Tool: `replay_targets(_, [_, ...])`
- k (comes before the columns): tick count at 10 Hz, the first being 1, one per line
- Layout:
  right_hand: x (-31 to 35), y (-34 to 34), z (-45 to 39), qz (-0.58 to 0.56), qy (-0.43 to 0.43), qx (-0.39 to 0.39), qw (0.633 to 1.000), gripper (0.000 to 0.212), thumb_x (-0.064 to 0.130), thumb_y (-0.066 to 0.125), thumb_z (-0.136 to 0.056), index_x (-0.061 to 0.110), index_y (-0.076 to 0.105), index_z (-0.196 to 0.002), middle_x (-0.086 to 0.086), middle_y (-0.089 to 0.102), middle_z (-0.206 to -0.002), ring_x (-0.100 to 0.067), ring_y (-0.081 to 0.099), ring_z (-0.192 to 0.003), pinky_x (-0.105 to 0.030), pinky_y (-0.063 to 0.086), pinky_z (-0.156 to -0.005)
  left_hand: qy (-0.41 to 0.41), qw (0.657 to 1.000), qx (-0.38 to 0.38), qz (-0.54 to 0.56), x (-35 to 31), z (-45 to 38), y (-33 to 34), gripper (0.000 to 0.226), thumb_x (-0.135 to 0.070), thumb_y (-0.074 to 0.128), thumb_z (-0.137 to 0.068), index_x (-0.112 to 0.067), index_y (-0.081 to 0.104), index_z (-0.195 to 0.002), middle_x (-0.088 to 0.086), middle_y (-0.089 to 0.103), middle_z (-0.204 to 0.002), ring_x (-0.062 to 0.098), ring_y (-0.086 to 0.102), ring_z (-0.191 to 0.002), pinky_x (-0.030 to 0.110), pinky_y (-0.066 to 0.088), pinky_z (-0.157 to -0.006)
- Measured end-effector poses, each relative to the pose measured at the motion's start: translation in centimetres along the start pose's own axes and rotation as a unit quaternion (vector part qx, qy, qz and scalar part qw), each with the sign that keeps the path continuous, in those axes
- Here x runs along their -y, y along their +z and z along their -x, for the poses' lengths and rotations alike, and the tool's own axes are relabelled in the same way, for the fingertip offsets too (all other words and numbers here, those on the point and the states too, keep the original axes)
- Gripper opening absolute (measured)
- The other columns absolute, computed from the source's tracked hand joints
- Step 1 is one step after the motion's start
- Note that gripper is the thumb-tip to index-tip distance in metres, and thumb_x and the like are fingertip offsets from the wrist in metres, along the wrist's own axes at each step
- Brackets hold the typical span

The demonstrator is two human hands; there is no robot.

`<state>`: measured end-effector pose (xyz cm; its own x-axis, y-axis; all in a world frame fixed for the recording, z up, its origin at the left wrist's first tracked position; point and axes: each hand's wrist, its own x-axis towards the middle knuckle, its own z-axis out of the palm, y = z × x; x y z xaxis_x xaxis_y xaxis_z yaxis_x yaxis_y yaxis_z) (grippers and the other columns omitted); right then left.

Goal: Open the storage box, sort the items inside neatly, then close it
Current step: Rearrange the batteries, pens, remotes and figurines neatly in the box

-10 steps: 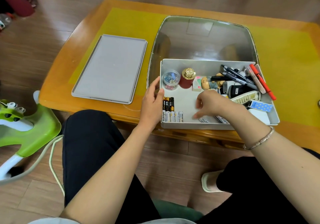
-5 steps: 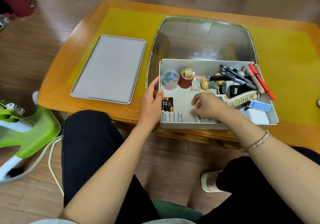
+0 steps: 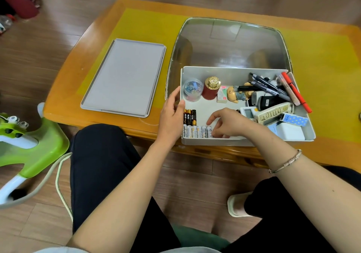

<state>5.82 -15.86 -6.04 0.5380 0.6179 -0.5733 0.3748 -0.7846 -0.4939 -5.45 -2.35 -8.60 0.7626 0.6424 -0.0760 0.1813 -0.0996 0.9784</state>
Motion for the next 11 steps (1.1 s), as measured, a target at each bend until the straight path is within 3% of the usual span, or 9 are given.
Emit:
replay_targets(2, [-0.1, -0.2, 0.2, 0.043, -0.035, 0.016, 0.998, 0.040, 0.005, 0.069, -0.081, 0.019, 0.061, -0.118, -0.001, 0.072, -0.084, -0.005, 0.060, -0.064, -0.016, 0.042, -0.057, -0.002, 1.000, 0.001, 0.001, 0.0, -0.1, -0.1, 0.043, -0.025, 0.042, -0.102, -0.027, 0.037, -0.145, -0.001, 0.047, -0.143, 0.016, 0.047, -0.129, 0.047, 0.048, -0.099])
replay_targets(3, [-0.3, -1.8, 0.8, 0.059, -0.034, -0.011, 0.998, 0.038, 0.005, 0.068, -0.082, 0.018, 0.058, -0.117, -0.001, 0.070, -0.083, -0.009, 0.062, -0.063, -0.021, 0.048, -0.056, -0.002, 1.000, 0.004, 0.004, 0.0, -0.1, -0.1, 0.043, -0.024, 0.042, -0.102, -0.027, 0.037, -0.145, -0.001, 0.047, -0.143, 0.016, 0.047, -0.129, 0.048, 0.047, -0.100])
replay_targets(4, [-0.6, -3.8, 1.8, 0.166, -0.013, -0.046, 0.985, 0.020, 0.010, 0.068, -0.080, 0.018, 0.066, -0.098, -0.003, 0.068, -0.090, -0.019, 0.065, -0.076, -0.028, 0.053, -0.065, 0.000, 1.000, 0.006, 0.002, 0.0, -0.1, -0.1, 0.043, -0.024, 0.042, -0.102, -0.026, 0.036, -0.145, -0.001, 0.046, -0.144, 0.017, 0.046, -0.130, 0.048, 0.046, -0.101])
replay_targets(5, [-0.8, -4.8, 3.3, 0.318, 0.060, -0.057, 0.944, 0.013, 0.018, 0.070, -0.076, 0.020, 0.066, -0.088, 0.001, 0.060, -0.076, -0.022, 0.063, -0.080, -0.031, 0.052, -0.070, 0.001, 1.000, 0.005, 0.005, 0.1, 0.0, -0.1, 0.043, -0.024, 0.042, -0.102, -0.026, 0.037, -0.145, -0.001, 0.046, -0.144, 0.016, 0.045, -0.130, 0.047, 0.047, -0.100])
replay_targets(6, [-1.2, -4.7, 3.7, 0.368, 0.103, -0.036, 0.924, 0.018, 0.022, 0.074, -0.073, 0.018, 0.063, -0.086, 0.003, 0.056, -0.068, -0.022, 0.064, -0.077, -0.028, 0.050, -0.065, -0.001, 1.000, 0.003, 0.004, 0.0, 0.0, -0.1, 0.043, -0.024, 0.042, -0.102, -0.026, 0.037, -0.144, -0.001, 0.046, -0.144, 0.016, 0.046, -0.130, 0.047, 0.047, -0.100])
replay_targets(7, [-2.3, -3.7, 3.6, 0.366, 0.107, -0.044, 0.923, 0.015, 0.014, 0.062, -0.076, 0.017, 0.049, -0.070, -0.001, 0.053, -0.071, -0.026, 0.055, -0.072, -0.027, 0.044, -0.063, -0.002, 1.000, 0.004, 0.008, 0.0, 0.0, -0.1, 0.042, -0.024, 0.042, -0.102, -0.027, 0.037, -0.144, -0.001, 0.046, -0.143, 0.017, 0.046, -0.130, 0.048, 0.047, -0.100])
replay_targets(8, [-3.0, -3.1, 3.3, 0.346, 0.086, -0.055, 0.933, 0.004, 0.017, 0.058, -0.081, 0.014, 0.057, -0.079, -0.005, 0.061, -0.091, -0.029, 0.058, -0.085, -0.029, 0.046, -0.069, -0.002, 1.000, 0.004, 0.005, -0.1, 0.0, -0.1, 0.042, -0.023, 0.042, -0.102, -0.027, 0.037, -0.144, 0.000, 0.046, -0.143, 0.017, 0.046, -0.130, 0.048, 0.047, -0.100])
replay_targets(9, [-3.1, -2.9, 2.9, 0.313, 0.071, -0.051, 0.946, 0.009, 0.027, 0.066, -0.081, 0.020, 0.068, -0.086, -0.002, 0.067, -0.100, -0.026, 0.061, -0.095, -0.034, 0.052, -0.079, -0.001, 1.000, 0.004, 0.006, 0.0, 0.0, -0.1, 0.042, -0.023, 0.042, -0.102, -0.027, 0.037, -0.144, 0.000, 0.047, -0.143, 0.017, 0.047, -0.129, 0.048, 0.047, -0.100])
replay_targets(11, [-3.0, -2.1, 2.4, 0.317, 0.048, -0.105, 0.941, 0.018, 0.019, 0.069, -0.073, 0.015, 0.067, -0.090, -0.005, 0.065, -0.094, -0.028, 0.061, -0.090, -0.031, 0.049, -0.068, 0.001, 1.000, 0.002, 0.002, -0.1, 0.0, -0.2, 0.043, -0.023, 0.042, -0.102, -0.026, 0.037, -0.145, -0.001, 0.045, -0.144, 0.016, 0.045, -0.130, 0.047, 0.047, -0.101])
